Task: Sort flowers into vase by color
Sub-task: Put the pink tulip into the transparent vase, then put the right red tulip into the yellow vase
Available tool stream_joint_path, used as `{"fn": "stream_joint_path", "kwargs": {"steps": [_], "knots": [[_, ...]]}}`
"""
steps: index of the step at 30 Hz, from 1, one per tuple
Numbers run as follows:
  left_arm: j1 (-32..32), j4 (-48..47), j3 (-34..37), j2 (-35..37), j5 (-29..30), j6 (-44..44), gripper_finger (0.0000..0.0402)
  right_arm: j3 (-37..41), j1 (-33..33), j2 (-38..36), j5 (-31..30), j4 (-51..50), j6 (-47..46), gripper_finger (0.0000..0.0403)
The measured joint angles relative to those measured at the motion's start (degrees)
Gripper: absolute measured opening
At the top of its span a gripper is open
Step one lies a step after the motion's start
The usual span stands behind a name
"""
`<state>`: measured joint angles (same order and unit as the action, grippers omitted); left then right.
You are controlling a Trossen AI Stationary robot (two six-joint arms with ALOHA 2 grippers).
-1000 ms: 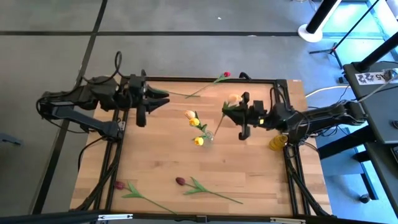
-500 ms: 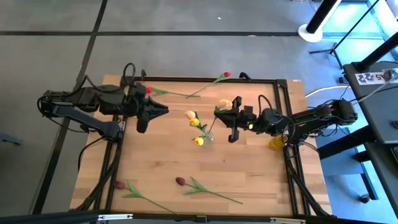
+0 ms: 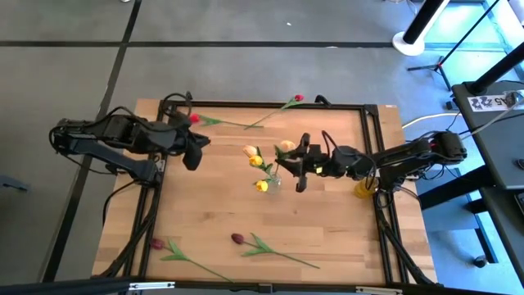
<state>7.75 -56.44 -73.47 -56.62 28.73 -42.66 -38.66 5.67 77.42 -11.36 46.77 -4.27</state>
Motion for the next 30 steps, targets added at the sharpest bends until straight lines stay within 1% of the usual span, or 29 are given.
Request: {"fn": "stream_joint_path", "kwargs": {"steps": [3,5,8,11,13,16,17,19,23,26,29,30], "knots": [[-3.7,0.3,0.0,0.0,0.9,2.2,0.0072,-1.5,0.0,-1.5,1.5,-7.3,-0.8,0.0143],[-8.1,1.6,0.0,-0.1,-0.9,3.6,0.0076,-3.8,0.0,-3.0,3.6,-14.9,-1.8,0.0162],[-14.7,4.3,0.0,-1.3,-7.6,7.1,0.0079,-7.7,0.0,-5.2,5.8,-28.8,-2.8,0.0184],[-21.0,6.4,0.0,-4.6,-13.9,12.0,0.0087,-12.4,0.0,-6.9,7.4,-42.3,-3.0,0.0199],[-24.7,7.5,0.0,-7.4,-17.0,15.8,0.0097,-15.5,0.0,-7.8,7.5,-49.7,-3.0,0.0207],[-29.7,9.7,0.0,-12.4,-23.1,20.7,0.0117,-20.3,0.0,-8.5,7.4,-58.9,-4.4,0.0217],[-31.0,10.8,0.0,-14.1,-24.9,22.2,0.0124,-22.0,0.0,-8.6,7.4,-61.7,-4.7,0.0221],[-33.5,14.0,0.0,-17.2,-26.6,25.0,0.0139,-25.3,0.0,-8.6,7.5,-68.5,-5.9,0.0228],[-36.9,21.1,0.0,-22.2,-28.1,32.6,0.0161,-30.8,0.0,-8.6,9.6,-82.0,-9.3,0.0241],[-39.0,25.6,0.0,-25.9,-30.2,36.8,0.0164,-33.6,0.0,-8.6,10.1,-90.6,-12.0,0.0245],[-41.5,28.6,0.0,-30.3,-34.7,37.7,0.0165,-35.9,0.0,-8.7,10.5,-96.5,-14.8,0.0245],[-42.2,29.3,0.0,-32.0,-35.2,38.2,0.0165,-36.3,0.0,-8.7,10.5,-98.0,-15.6,0.0245]]}}
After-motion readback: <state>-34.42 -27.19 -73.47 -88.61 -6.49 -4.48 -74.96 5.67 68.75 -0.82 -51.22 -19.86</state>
